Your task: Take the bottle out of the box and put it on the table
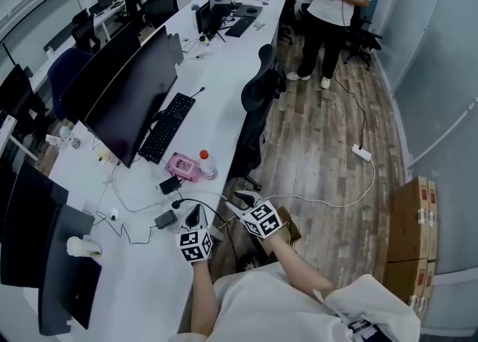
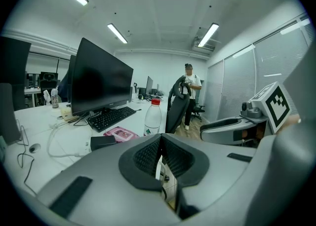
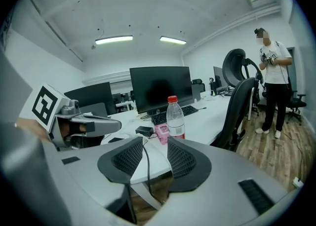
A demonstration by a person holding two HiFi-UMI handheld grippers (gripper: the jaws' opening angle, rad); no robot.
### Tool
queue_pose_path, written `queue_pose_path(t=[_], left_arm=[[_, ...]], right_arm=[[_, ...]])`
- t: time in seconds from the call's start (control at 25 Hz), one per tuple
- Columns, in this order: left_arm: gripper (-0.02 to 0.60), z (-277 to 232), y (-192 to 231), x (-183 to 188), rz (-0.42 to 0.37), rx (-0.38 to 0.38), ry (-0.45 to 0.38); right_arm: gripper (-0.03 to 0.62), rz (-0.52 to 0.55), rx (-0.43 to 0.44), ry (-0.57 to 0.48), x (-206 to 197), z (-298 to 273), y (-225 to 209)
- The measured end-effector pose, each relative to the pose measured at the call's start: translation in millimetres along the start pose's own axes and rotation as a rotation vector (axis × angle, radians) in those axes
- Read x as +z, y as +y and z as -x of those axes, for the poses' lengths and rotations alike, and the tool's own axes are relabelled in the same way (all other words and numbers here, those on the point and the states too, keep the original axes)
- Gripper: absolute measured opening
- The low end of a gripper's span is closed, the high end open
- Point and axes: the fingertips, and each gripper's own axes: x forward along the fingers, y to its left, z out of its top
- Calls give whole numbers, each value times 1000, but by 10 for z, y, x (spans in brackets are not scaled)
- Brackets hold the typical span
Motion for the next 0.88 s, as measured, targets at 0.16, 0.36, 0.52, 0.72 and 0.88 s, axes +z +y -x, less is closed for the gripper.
queue_pose_path(t=[0.16,0.36,0.52,0.72,0.88], left_arm=[[14,10,-20,2,-3,-5,-5],[14,20,-28,12,-6,-9,-5],[14,20,-16,38,-6,-8,-8],[14,30,19,40,-1,-1,-6],[14,-22,-36,51,-7,-9,-8]], right_arm=[[176,4,-5,-4,5,-4,27],[145,-2,-16,-14,21,-1,25],[113,-16,-30,-21,37,-5,-5],[70,-44,-41,-22,2,-31,-8],[44,-63,-59,-23,-32,7,-98]])
